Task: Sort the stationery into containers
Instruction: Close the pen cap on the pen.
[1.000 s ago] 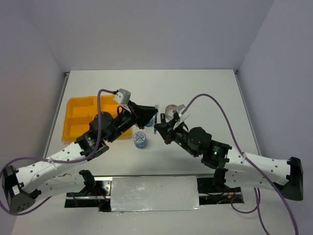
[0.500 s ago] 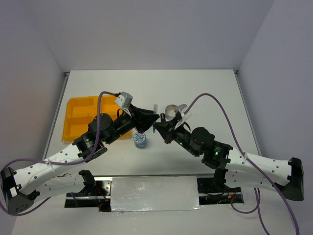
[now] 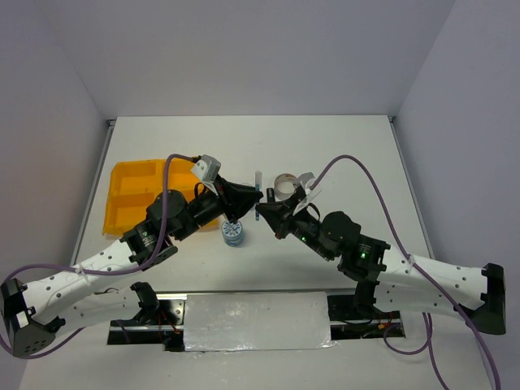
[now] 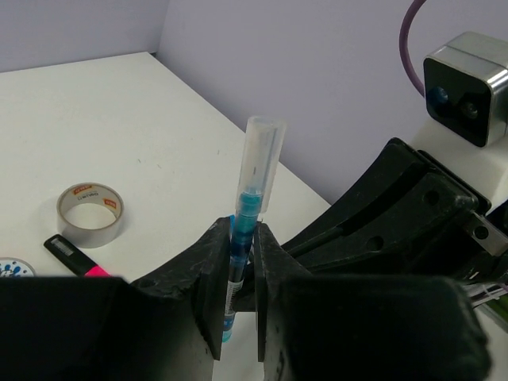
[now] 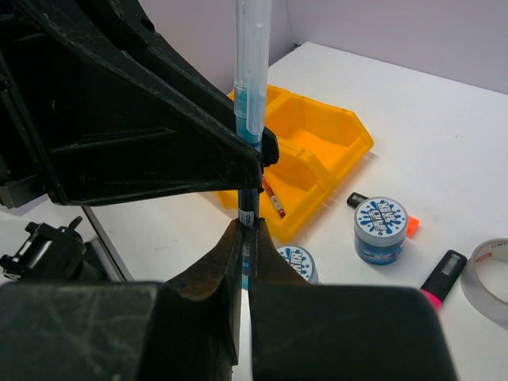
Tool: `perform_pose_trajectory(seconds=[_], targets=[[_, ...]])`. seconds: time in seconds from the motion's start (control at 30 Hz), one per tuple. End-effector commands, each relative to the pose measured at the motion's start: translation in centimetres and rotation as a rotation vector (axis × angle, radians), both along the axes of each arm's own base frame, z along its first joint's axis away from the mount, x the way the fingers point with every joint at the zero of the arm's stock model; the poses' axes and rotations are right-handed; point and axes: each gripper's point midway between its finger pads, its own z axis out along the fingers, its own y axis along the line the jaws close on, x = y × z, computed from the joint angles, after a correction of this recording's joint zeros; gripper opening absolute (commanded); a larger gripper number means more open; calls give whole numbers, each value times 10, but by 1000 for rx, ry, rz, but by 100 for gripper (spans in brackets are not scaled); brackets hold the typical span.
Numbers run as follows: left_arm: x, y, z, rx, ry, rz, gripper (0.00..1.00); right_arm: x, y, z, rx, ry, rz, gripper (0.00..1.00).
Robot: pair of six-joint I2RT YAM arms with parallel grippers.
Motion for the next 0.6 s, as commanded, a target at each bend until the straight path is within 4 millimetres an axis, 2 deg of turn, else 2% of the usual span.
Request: perform_pose_trajectory(seconds=[0.0,0.23,0.33,0.37,0.4,0.47,0.57], targets=[[-10,-9,2,-6,-26,-67,23,-5,-6,45,114,-65,8,0],[-13,-11,12,-18,-41,-86,1,-9,-4,46,116,-69,40,0],[-16,-10,15,-29,-55,-98,0,-12,-4,47,117,-80,58,0],[-18,-10,13,-29,-56,-104,0,-15,-2,46,111,-84,80,4],[-21,-9,14,-35,-64,-117,0,-16,-1,46,107,-92,87,23],[-26,-9,17,-48,-83,-141,0,-18,1,44,93,-93,100,41],[-30,-10,21,-60,-98,-160,0,-17,3,41,79,-85,100,50]])
